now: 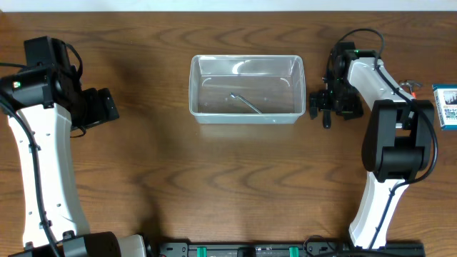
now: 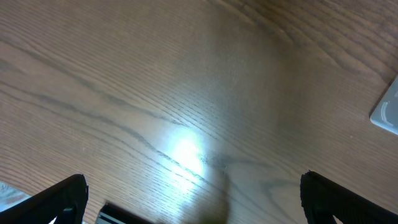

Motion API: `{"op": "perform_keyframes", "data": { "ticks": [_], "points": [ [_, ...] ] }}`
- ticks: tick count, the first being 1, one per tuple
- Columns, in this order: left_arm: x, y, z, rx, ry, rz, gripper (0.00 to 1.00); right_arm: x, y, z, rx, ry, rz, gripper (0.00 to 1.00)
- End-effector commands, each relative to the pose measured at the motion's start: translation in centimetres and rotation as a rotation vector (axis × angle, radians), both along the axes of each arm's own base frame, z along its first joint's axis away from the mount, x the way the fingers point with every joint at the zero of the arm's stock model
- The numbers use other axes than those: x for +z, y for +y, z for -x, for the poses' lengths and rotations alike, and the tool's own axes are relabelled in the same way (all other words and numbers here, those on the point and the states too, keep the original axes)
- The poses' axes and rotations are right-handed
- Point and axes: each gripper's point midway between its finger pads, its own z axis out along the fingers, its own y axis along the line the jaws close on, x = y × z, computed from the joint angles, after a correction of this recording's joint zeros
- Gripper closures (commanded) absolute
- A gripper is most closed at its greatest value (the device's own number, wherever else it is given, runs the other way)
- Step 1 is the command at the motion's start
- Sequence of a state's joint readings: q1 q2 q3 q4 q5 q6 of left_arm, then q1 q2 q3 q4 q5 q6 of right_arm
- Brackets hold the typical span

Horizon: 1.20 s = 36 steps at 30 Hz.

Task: Pack container
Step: 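Close the right gripper on the yellow-black screwdriver handle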

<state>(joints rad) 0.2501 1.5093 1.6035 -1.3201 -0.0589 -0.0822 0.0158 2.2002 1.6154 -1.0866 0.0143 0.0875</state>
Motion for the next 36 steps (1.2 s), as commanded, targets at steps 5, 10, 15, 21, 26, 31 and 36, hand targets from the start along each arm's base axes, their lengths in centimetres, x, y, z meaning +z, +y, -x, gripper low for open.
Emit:
{"op": "perform_keyframes", "data": {
  "ticks": [5, 10, 15, 21, 26, 31, 36],
  "points": [
    [0.92, 0.19, -0.09, 0.010, -0.028, -0.008, 0.02, -1.15, -0.96, 0.53, -0.023, 0.032, 0.012, 0.01],
    [0.92, 0.19, -0.09, 0.010, -0.028, -0.007, 0.02, -1.14, -1.12, 0.50, -0.027, 0.031, 0.012, 0.01],
    [0.91, 0.19, -0.08, 0.010, -0.027, -0.008, 0.02, -1.15, -1.12, 0.07, -0.026, 0.014, 0.011, 0.01],
    [0.92, 0.19, -0.08, 0.010, -0.028, -0.008, 0.02, -1.14, -1.08, -0.04, -0.013, 0.010, 0.010, 0.01],
    [0.92, 0.19, -0.08, 0.010, -0.028, -0.008, 0.02, -1.11, -1.08, 0.17, -0.007, 0.019, 0.009, 0.04],
    [0.92, 0.19, -0.08, 0.010, -0.027, -0.008, 0.02, -1.12, -1.08, 0.15, -0.007, 0.018, 0.009, 0.17],
    [0.92, 0.19, -0.08, 0.010, -0.027, -0.007, 0.02, -1.12, -1.08, 0.15, -0.007, 0.018, 0.009, 0.26]
  ]
}}
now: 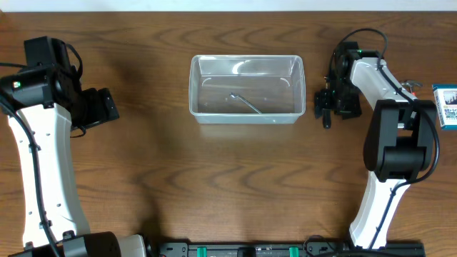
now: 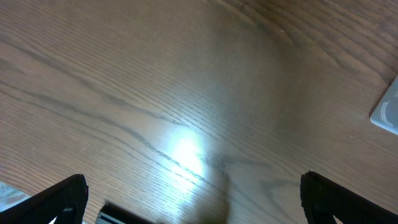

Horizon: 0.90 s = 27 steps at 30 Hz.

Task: Pack container
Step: 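Close the right gripper on the yellow-black screwdriver handle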

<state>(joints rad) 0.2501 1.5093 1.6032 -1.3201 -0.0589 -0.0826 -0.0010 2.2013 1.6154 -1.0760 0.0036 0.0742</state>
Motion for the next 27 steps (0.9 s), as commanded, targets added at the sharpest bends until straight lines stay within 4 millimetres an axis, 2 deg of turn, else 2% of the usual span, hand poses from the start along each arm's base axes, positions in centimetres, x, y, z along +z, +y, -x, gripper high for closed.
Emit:
{"op": "perform_keyframes", "data": {
  "ticks": [1, 5, 19, 27],
  "points": [
    [0.9, 0.2, -0.1, 0.010, -0.028, -0.008, 0.02, -1.0, -0.6, 0.4, -0.003, 0.028, 0.021, 0.28],
    [0.9, 0.2, -0.1, 0.010, -0.028, -0.008, 0.02, -1.1, -0.6, 0.3, -0.002, 0.022, 0.021, 0.37],
    [0.9, 0.2, -0.1, 0.010, -0.028, -0.008, 0.02, -1.2, -0.1, -0.8, -0.004, -0.022, -0.002, 0.45],
    [0.9, 0.2, -0.1, 0.010, -0.028, -0.008, 0.02, -1.2, 0.0, -1.0, -0.004, -0.029, -0.012, 0.60]
  ]
}}
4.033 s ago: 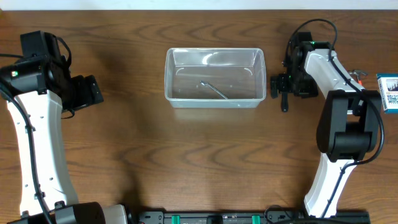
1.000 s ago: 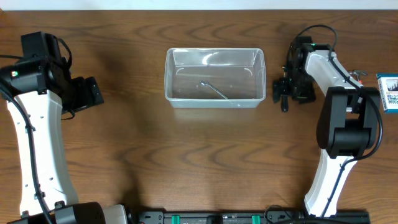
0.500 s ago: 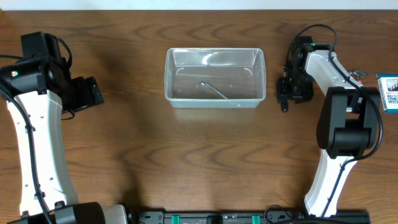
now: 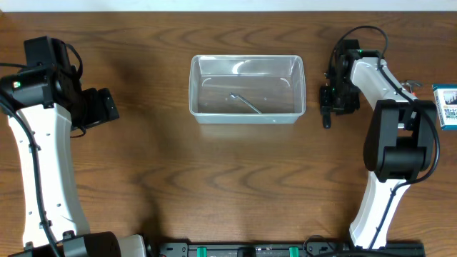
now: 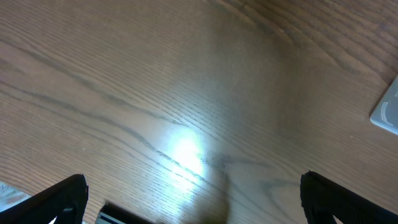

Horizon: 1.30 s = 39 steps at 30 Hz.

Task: Pack container
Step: 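Close the right gripper on the yellow-black screwdriver handle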

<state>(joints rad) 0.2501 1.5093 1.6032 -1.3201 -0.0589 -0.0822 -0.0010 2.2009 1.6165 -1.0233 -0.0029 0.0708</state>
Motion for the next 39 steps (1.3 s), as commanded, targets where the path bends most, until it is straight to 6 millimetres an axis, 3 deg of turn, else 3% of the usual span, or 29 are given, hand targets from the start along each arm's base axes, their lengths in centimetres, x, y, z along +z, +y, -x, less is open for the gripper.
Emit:
{"op": "perform_keyframes", "data": {
  "ticks": [1, 8, 20, 24, 39],
  "points": [
    [0.93, 0.19, -0.07, 0.010, -0.027, -0.007, 0.02, -1.13, -0.07, 0.34, -0.007, 0.025, -0.006, 0.62],
    [0.93, 0.19, -0.08, 0.010, -0.028, -0.007, 0.02, -1.13, -0.07, 0.33, -0.007, 0.025, -0.006, 0.71],
    [0.93, 0.19, -0.08, 0.010, -0.028, -0.008, 0.02, -1.15, -0.08, 0.12, 0.013, 0.016, -0.006, 0.73],
    [0.93, 0.19, -0.08, 0.010, -0.028, -0.008, 0.02, -1.14, -0.08, 0.16, 0.016, 0.017, -0.006, 0.79],
    [0.94, 0.20, -0.09, 0.010, -0.028, -0.008, 0.02, -0.91, -0.07, -0.19, -0.001, 0.007, -0.006, 0.85]
  ]
}}
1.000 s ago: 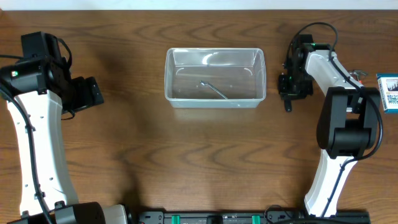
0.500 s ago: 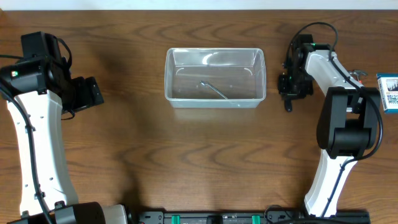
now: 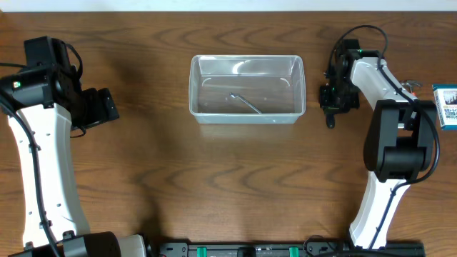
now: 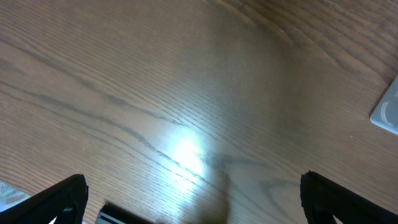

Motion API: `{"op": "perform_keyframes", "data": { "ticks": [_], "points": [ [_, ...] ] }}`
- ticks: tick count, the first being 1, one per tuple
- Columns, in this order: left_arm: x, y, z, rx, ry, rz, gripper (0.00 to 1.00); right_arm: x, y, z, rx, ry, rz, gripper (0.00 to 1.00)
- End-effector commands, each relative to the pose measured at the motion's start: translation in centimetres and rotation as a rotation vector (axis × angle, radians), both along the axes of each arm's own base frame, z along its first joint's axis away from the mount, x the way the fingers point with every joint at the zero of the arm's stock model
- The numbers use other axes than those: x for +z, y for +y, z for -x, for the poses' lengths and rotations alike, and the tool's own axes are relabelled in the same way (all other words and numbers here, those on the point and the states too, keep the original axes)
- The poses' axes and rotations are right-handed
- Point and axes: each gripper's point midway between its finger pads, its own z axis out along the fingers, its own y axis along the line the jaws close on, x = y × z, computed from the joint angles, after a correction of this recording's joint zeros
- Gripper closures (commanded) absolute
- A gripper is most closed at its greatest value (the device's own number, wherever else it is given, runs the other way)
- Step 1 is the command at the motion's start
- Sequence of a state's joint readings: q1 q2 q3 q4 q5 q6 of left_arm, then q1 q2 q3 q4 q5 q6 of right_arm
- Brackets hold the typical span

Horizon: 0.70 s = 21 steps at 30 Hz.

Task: Pack container
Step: 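Close the right gripper on the yellow-black screwdriver handle, then lift the screwdriver and carry it left over the container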

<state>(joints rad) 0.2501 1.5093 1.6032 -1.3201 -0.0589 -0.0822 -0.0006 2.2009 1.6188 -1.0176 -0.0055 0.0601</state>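
Note:
A clear plastic container (image 3: 247, 88) stands at the back middle of the wooden table, with a thin metal utensil (image 3: 245, 103) lying inside it. My right gripper (image 3: 330, 107) hangs just off the container's right wall; the overhead view is too small to show how its jaws stand, and nothing visible is in them. My left gripper (image 3: 108, 107) is far to the left over bare wood. In the left wrist view the left gripper (image 4: 193, 202) is open, its dark fingertips (image 4: 62, 198) wide apart with nothing between them, and a corner of the container (image 4: 388, 109) shows at the right edge.
A blue and white box (image 3: 446, 106) lies at the table's right edge, behind the right arm. A dark-edged strip (image 4: 124, 215) shows at the bottom of the left wrist view. Both arm bases stand at the near corners.
The right gripper has shifted slightly and looks a little narrower from above. The left arm, the container and the utensil have not moved.
At first the right gripper sat right of the container and looked wide from above. At each later moment it showed narrower, staying beside the right wall. The left arm stayed still and open throughout, and the utensil stayed in the container.

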Motion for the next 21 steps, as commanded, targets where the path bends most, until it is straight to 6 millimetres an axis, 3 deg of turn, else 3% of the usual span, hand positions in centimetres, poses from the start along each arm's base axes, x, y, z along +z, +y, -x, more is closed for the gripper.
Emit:
{"op": "perform_keyframes", "data": {
  "ticks": [1, 12, 16, 21],
  "points": [
    [0.9, 0.2, -0.1, 0.010, -0.028, -0.008, 0.02, -0.8, -0.1, -0.2, -0.020, 0.008, -0.003, 0.86],
    [0.9, 0.2, -0.1, 0.010, -0.028, -0.008, 0.02, 3.8, -0.2, -4.1, -0.033, -0.105, -0.003, 0.99],
    [0.9, 0.2, -0.1, 0.010, -0.028, -0.008, 0.02, 6.5, -0.2, -5.5, -0.028, -0.151, -0.003, 0.99],
    [0.9, 0.2, -0.1, 0.010, -0.029, -0.008, 0.02, 11.5, 0.7, -7.2, 0.073, -0.224, 0.009, 0.99]
  ]
}}
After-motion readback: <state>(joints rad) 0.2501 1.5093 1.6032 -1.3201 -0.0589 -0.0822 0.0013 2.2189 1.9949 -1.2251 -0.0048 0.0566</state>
